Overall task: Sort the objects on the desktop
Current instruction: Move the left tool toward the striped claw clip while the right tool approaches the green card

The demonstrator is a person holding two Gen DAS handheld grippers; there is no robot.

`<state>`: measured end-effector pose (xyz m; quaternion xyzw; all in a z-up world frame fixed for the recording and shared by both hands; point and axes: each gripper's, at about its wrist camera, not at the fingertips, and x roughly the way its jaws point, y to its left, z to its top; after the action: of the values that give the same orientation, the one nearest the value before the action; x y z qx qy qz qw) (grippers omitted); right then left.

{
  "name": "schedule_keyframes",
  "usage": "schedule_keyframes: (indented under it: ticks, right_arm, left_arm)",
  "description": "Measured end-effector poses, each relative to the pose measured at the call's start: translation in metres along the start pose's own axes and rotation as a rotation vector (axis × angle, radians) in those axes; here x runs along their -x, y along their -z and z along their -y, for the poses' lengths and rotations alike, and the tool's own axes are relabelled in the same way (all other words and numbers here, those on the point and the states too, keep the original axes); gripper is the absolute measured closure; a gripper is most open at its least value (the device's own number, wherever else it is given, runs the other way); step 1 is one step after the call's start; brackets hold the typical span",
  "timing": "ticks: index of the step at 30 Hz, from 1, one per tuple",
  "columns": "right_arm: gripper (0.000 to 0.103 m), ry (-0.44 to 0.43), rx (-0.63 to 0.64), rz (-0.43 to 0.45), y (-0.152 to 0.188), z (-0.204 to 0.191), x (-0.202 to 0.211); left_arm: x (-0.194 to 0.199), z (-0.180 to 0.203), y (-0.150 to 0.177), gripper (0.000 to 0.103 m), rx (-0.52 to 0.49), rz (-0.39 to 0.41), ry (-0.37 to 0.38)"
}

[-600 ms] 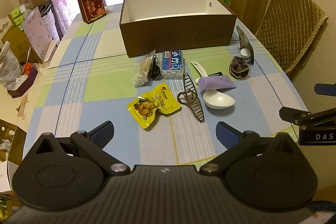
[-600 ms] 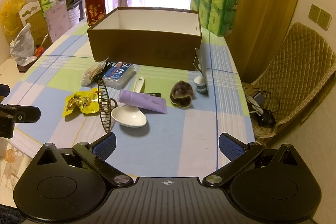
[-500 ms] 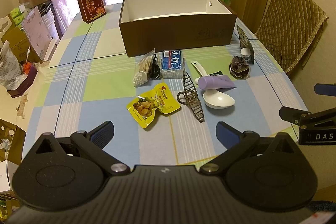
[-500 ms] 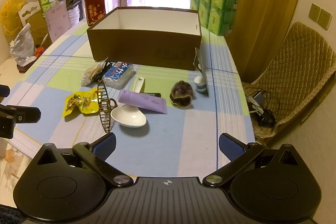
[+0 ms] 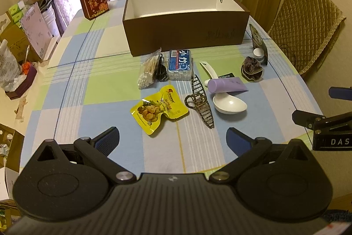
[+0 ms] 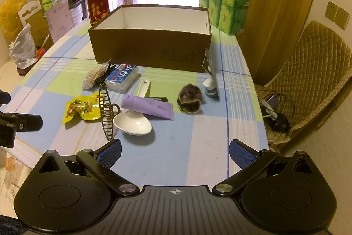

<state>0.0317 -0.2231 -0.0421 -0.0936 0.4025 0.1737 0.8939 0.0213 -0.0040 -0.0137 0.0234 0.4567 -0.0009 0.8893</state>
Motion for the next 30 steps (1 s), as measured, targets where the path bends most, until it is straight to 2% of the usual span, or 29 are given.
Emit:
schedule_keyframes:
  ticks: [6, 14, 22, 30]
  right_arm:
    - [0.002, -0.001, -0.011, -0.014, -0.001, 0.006, -0.008]
    - [0.002, 0.013, -0.026, -0.026, -0.002, 0.020, -0.022]
    - [0.002, 0.024, -0.001, 0.011, -0.003, 0.034, -0.041]
    - [0.002, 0.016, 0.027, 0.010, -0.010, 0.050, -0.064]
  left_arm:
    - [-0.012, -0.002, -0.001, 0.001, 0.014, -0.040, 0.056]
    - [-0.029, -0.001, -0.004, 0.001, 0.015, -0.044, 0.058]
    - [-0.058, 0.000, -0.010, 0.002, 0.041, -0.041, 0.078]
    - [-0.086, 0.009, -0.016, 0.013, 0.012, -0.013, 0.059]
